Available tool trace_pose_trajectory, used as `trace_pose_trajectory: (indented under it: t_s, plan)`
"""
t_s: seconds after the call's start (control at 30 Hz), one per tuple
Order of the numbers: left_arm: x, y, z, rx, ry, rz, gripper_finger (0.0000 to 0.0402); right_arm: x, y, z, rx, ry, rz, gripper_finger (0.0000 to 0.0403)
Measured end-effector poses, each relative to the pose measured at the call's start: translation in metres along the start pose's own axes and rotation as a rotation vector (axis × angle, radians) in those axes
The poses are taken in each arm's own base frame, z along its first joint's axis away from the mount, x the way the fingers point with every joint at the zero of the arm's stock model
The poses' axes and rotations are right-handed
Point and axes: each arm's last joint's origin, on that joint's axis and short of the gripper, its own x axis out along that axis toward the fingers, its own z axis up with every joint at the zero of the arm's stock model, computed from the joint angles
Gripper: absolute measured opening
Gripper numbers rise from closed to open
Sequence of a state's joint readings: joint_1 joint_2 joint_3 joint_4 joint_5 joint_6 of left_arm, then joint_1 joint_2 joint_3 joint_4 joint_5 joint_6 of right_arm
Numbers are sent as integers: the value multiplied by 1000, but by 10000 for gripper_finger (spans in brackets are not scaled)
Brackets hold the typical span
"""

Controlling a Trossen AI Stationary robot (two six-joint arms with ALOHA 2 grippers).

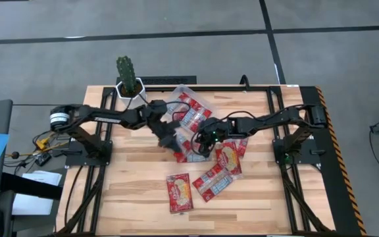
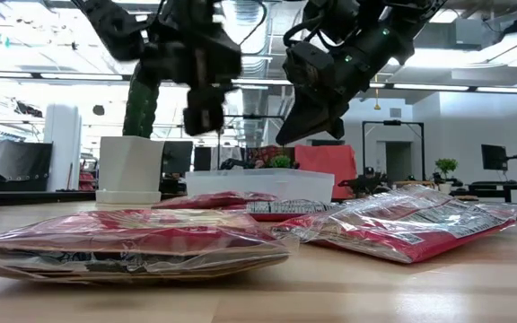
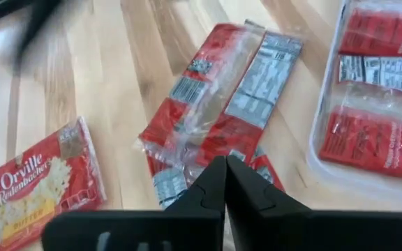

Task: Sort popcorn bags into baskets
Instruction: Put the red popcorn bag into the transparent bin

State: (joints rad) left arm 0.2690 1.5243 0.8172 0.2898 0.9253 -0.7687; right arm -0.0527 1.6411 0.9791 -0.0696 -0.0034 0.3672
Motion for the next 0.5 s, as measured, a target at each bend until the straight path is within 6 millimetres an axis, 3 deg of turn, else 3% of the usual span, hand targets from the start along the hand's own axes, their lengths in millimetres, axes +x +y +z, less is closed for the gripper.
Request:
trace_pose_trajectory:
  t_s: [0.1, 0.3, 0.4, 0.5]
  plan:
    - [-12, -8, -15, 46, 84, 134, 183, 0, 2, -3, -6, 24, -1, 27]
    - [-29, -23, -46, 290, 141, 668, 183, 0, 10, -5, -22, 17, 17, 17]
    - [-28, -19, -51, 307, 93, 776, 183, 0, 10, -4, -21, 11, 19, 22]
    - [-28, 1, -53, 176, 11, 806, 185, 0, 7, -3, -14, 5, 6, 29]
